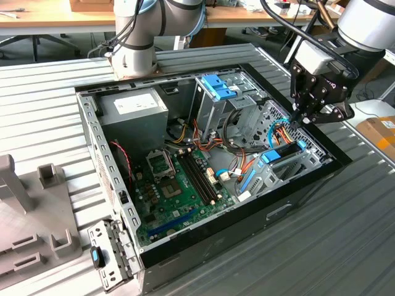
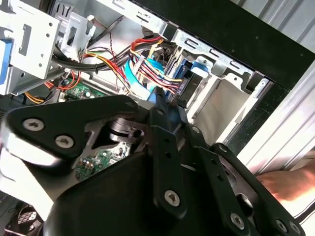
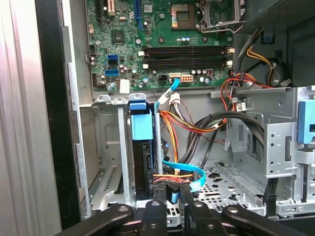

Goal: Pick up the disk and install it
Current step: 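Insert the second disk wire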

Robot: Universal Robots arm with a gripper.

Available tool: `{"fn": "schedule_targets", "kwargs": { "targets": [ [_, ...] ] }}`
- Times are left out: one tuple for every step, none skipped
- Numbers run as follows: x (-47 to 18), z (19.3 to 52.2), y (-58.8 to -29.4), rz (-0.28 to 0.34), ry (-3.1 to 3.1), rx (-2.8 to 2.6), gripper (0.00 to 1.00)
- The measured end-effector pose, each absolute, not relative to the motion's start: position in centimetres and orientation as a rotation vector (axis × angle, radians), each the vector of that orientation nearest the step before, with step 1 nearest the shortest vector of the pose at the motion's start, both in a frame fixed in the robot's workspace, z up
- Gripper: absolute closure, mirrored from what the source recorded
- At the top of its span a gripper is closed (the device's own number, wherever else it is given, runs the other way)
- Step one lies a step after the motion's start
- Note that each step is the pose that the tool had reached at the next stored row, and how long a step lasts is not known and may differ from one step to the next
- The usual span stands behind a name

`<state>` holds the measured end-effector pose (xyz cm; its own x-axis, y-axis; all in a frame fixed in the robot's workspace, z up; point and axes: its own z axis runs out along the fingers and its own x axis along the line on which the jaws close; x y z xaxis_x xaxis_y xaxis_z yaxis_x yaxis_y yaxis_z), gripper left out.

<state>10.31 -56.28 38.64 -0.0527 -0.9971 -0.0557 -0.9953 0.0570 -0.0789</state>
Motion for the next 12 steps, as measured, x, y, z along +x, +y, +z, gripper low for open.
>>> {"fn": "schedule_targets", "kwargs": {
  "targets": [
    [10.31,38.65,-56.27,-0.029,2.213,-2.094,0.82],
    [10.31,38.64,-56.28,-0.03,2.213,-2.094,0.82],
    [10.3,38.64,-56.28,-0.03,2.213,-2.095,0.82],
    [10.3,38.64,-56.28,-0.03,2.213,-2.095,0.82],
    [10.3,38.65,-56.28,-0.031,2.213,-2.095,0.83],
    [10.29,38.65,-56.28,-0.031,2.214,-2.095,0.83],
    [10.29,38.64,-56.28,-0.032,2.214,-2.095,0.83],
    [10.29,38.64,-56.28,-0.032,2.214,-2.096,0.83],
    [10.28,38.65,-56.28,-0.033,2.214,-2.096,0.83],
    [10.28,38.65,-56.28,-0.033,2.214,-2.096,0.83],
    [10.28,38.65,-56.31,-0.028,2.211,-2.095,0.83],
    [10.28,38.64,-56.4,-0.02,2.204,-2.094,0.83]
  ]
}}
